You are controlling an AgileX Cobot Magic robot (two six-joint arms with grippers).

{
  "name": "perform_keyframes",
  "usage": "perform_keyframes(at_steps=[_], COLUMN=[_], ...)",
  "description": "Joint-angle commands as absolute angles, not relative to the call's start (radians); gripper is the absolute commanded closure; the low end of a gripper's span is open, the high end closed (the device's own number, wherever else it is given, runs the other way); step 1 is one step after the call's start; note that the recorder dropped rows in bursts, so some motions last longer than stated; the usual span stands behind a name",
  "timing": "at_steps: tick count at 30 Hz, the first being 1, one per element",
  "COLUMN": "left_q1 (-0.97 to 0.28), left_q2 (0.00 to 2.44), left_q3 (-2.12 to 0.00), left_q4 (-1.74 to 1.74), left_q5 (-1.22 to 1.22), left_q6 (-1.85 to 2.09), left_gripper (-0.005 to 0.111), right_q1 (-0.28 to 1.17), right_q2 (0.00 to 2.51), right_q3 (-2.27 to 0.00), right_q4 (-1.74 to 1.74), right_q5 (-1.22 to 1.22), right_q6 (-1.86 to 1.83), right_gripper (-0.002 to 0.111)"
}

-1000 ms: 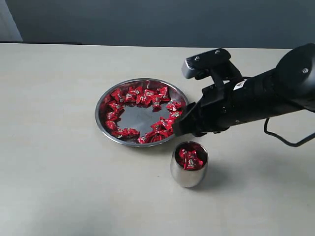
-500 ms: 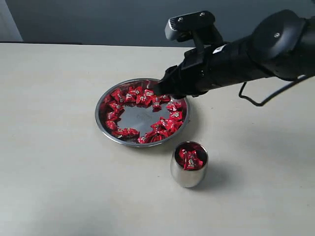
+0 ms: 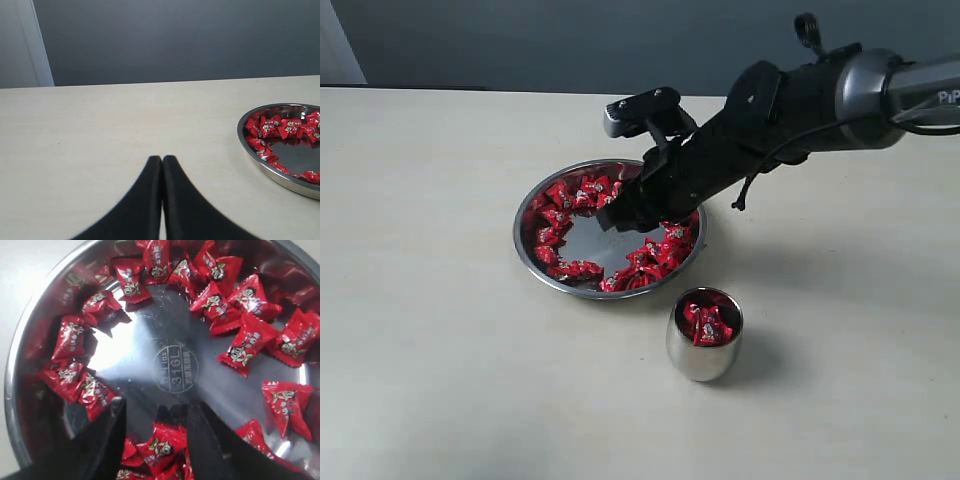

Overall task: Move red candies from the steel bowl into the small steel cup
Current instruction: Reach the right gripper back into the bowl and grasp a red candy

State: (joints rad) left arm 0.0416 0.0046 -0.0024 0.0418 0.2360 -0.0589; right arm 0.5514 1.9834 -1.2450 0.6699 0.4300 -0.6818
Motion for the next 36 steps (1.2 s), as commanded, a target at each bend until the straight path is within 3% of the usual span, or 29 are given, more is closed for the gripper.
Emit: perform_keyframes(at_steps=[1,14,23,36], left_q1=[0.036,0.036,0.036,0.036], left_q2=[0.0,0.0,0.0,0.0], left_q3=[0.0,0.0,0.0,0.0], left_q4=[0.04,0.04,0.04,0.04], left_q5=[0.232,0.232,0.232,0.232], left_q6=[-0.061,-0.061,-0.061,-0.061], left_gripper=[0.106,0.106,0.106,0.106], right_q1=[0.548,0.548,0.548,0.546], right_q2=[1.999,1.999,2.009,2.196], right_q3=[-1.267,-1.272,-1.281,-1.428], right_q4=[0.644,0.56,0.56,0.57], right_q5=[0.435,0.428,0.296,0.224], right_q6=[-0.688,-0.68,-0.68,-0.677], right_gripper=[0.069,0.069,0.069,0.069])
